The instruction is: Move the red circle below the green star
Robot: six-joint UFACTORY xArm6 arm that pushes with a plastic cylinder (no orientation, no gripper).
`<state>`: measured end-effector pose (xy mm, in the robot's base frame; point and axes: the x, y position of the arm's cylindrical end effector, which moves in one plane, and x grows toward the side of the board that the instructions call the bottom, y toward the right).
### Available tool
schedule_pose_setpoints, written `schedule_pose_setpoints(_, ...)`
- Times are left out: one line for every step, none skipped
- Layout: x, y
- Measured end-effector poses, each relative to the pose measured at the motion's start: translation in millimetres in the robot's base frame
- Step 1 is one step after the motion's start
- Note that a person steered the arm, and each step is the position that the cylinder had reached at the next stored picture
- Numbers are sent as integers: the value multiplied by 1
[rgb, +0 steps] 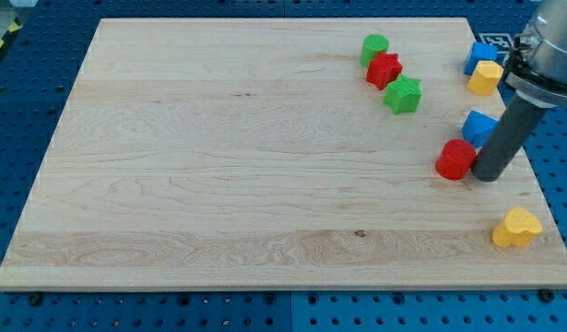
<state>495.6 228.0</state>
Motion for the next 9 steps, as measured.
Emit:
schedule_pose_setpoints(0, -8)
schedule_pose_setpoints(0, -8)
schedule_pose_setpoints(11, -8)
schedule_pose_setpoints(17, -8)
schedule_pose_setpoints(17, -11)
schedule_pose_setpoints(16, -12)
schedule_pose_setpoints(12, -12)
schedule_pose_setpoints(6, -16)
schedule_pose_setpoints(9, -25)
